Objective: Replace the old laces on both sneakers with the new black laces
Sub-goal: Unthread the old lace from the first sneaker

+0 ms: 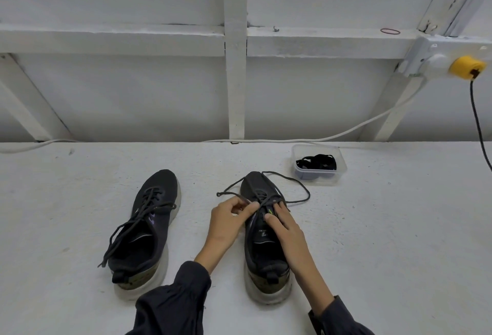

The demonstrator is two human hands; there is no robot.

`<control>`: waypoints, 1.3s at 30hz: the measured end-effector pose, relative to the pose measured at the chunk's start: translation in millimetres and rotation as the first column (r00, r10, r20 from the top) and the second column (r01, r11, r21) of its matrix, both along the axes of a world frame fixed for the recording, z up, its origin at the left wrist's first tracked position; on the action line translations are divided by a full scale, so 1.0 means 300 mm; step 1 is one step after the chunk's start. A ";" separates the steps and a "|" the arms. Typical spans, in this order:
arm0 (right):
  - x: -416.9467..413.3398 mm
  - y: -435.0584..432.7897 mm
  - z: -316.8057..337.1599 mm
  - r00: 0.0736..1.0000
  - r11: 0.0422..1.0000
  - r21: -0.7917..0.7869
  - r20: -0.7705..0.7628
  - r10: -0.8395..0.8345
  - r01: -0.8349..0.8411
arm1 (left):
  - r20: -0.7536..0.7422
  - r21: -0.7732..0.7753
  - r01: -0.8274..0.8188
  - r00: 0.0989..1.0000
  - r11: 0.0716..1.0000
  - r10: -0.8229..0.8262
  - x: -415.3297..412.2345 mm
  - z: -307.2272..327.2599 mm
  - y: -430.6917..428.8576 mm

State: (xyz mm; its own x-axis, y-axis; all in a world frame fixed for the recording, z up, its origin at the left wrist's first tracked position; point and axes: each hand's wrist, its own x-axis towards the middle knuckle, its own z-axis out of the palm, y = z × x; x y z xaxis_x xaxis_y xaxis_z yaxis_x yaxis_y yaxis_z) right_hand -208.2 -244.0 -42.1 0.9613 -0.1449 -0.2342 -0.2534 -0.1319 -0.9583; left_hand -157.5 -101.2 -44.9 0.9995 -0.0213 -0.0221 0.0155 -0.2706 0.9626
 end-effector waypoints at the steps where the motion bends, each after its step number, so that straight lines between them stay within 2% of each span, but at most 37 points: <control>1: 0.000 0.000 0.000 1.000 1.000 0.000 -0.002 0.000 0.000 | 0.012 0.018 0.002 1.000 1.000 -0.002 0.004 0.001 -0.002; 3: -0.002 -0.001 0.000 1.000 1.000 0.006 -0.008 0.002 -0.002 | 0.067 0.001 -0.083 0.994 0.997 0.083 0.016 0.022 0.004; 6: -0.006 -0.002 0.000 1.000 1.000 0.015 -0.008 0.011 -0.011 | 0.165 -0.136 -0.318 0.927 0.938 0.338 0.034 0.079 0.030; 7: -0.006 -0.003 -0.001 1.000 1.000 0.020 -0.006 0.011 -0.011 | 0.172 -0.176 -0.351 0.909 0.920 0.380 0.038 0.092 0.037; 9: -0.006 -0.004 -0.001 1.000 1.000 0.023 -0.001 0.003 -0.003 | 0.155 -0.183 -0.333 0.919 0.925 0.362 0.040 0.103 0.039; 13: -0.002 -0.002 0.000 1.000 1.000 -0.009 0.009 0.006 -0.006 | 0.022 -0.103 -0.149 0.988 0.983 0.152 0.012 0.044 0.012; 16: -0.001 -0.001 0.000 1.000 1.000 -0.022 0.012 0.008 -0.007 | -0.013 -0.001 -0.025 1.000 1.000 0.025 -0.007 0.000 -0.010; 19: -0.002 -0.003 -0.003 1.000 1.000 -0.023 0.009 0.018 -0.018 | 0.093 0.023 -0.127 0.988 0.992 0.125 0.009 0.032 -0.005; 22: -0.005 -0.006 0.000 1.000 1.000 0.005 -0.020 0.016 -0.016 | 0.194 -0.120 -0.331 0.917 0.936 0.349 0.032 0.097 0.019; 25: -0.006 -0.010 -0.001 1.000 1.000 0.014 -0.019 0.017 -0.017 | 0.199 -0.175 -0.348 0.904 0.921 0.379 0.048 0.127 0.035; 30: -0.009 -0.006 0.008 1.000 1.000 0.003 -0.004 0.017 -0.017 | 0.094 -0.164 -0.349 0.926 0.923 0.366 0.027 0.066 0.026; 33: -0.009 -0.013 0.013 1.000 0.999 -0.029 0.004 0.031 -0.031 | -0.048 -0.225 -0.419 0.907 0.880 0.419 0.017 0.033 0.022; 36: 0.004 -0.028 0.023 1.000 1.000 0.005 0.005 0.001 -0.001 | -0.208 -0.323 -0.475 0.879 0.819 0.428 0.002 0.026 0.025; 38: 0.024 -0.043 0.025 0.999 0.999 0.002 0.022 -0.045 0.045 | -0.257 -0.360 -0.472 0.880 0.805 0.400 -0.013 0.019 0.019; 39: 0.035 -0.051 0.025 0.997 0.998 -0.050 0.054 -0.046 0.049 | -0.257 -0.378 -0.456 0.888 0.806 0.381 -0.026 0.017 0.011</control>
State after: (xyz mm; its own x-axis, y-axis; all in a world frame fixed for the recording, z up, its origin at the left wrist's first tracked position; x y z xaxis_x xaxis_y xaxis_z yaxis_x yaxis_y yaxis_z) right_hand -197.6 -259.3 -34.7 0.9638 -0.2012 -0.1750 -0.2102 -0.1697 -0.9628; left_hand -165.1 -97.9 -39.6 0.8959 0.3540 -0.2684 0.1977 0.2235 0.9545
